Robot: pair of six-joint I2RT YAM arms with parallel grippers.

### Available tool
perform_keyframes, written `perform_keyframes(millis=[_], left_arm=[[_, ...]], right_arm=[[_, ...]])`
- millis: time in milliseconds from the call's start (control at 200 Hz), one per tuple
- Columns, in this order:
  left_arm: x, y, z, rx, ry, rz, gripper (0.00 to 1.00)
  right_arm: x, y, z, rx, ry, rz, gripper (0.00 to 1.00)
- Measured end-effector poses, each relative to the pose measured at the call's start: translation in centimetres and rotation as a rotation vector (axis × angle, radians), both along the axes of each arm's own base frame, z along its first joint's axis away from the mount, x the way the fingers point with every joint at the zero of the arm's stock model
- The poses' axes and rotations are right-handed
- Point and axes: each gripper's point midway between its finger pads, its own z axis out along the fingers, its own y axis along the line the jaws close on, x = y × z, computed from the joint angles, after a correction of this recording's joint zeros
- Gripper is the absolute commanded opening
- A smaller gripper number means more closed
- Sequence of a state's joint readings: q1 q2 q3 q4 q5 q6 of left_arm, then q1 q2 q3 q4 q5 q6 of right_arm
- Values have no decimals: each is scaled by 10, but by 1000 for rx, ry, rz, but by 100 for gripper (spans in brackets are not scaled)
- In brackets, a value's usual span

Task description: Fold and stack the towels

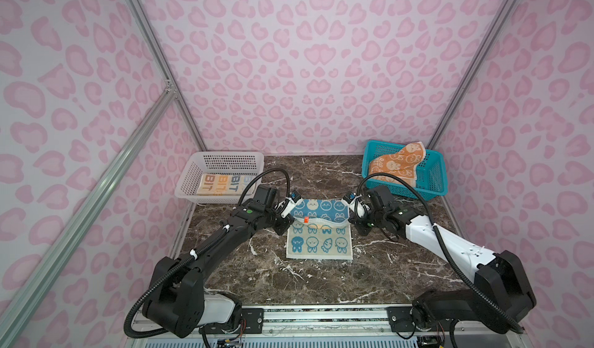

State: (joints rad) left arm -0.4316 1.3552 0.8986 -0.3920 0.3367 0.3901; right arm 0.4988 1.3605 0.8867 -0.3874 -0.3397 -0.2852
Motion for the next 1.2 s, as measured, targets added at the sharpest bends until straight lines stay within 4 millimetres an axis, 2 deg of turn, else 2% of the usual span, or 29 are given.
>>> perform_keyframes(millis=[240,415,665,785,910,995,1200], left_arm=[[-30,-4,-31,75,38,-91,3],[-36,-6,-48,128,61,-119,3],[-44,-3,-66,187,89,-143,3],[-46,-2,-67,199,91,-149,3],[-46,-4,-51,168,57,-152,3],[-46,-7,-40,141,31,-157,3],[-55,-3,-51,158,62,-169,3]], right_arm=[[-32,2,-46,-93,84,76,0],[-39,5,-66,-149,113,114,0],[-39,5,-72,-175,103,145,0],[-39,5,-65,-169,81,155,0],[-36,7,-43,-144,19,167,0],[-37,7,-37,-142,1,177,0],[-58,1,-61,-187,63,215,0]])
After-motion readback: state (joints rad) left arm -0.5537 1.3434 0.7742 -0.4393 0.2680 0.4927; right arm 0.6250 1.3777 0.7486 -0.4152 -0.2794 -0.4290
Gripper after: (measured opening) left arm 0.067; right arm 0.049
